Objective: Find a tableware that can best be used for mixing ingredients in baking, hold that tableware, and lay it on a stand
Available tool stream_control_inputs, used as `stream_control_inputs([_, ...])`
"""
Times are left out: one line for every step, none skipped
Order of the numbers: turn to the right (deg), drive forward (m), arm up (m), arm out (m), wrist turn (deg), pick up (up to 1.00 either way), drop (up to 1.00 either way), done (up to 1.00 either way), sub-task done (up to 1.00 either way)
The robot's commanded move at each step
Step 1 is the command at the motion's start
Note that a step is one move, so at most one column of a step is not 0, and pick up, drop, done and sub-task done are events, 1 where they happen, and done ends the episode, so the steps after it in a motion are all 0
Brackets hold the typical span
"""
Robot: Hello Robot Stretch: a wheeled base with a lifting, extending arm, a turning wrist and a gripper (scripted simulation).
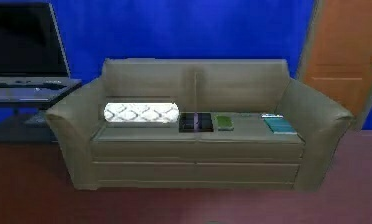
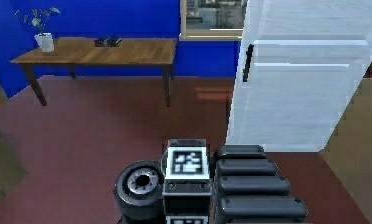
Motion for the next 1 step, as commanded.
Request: stream_control_inputs([0.0,0.05,0.00,0.00,0.0,0.00,0.00,0.00,0.00])
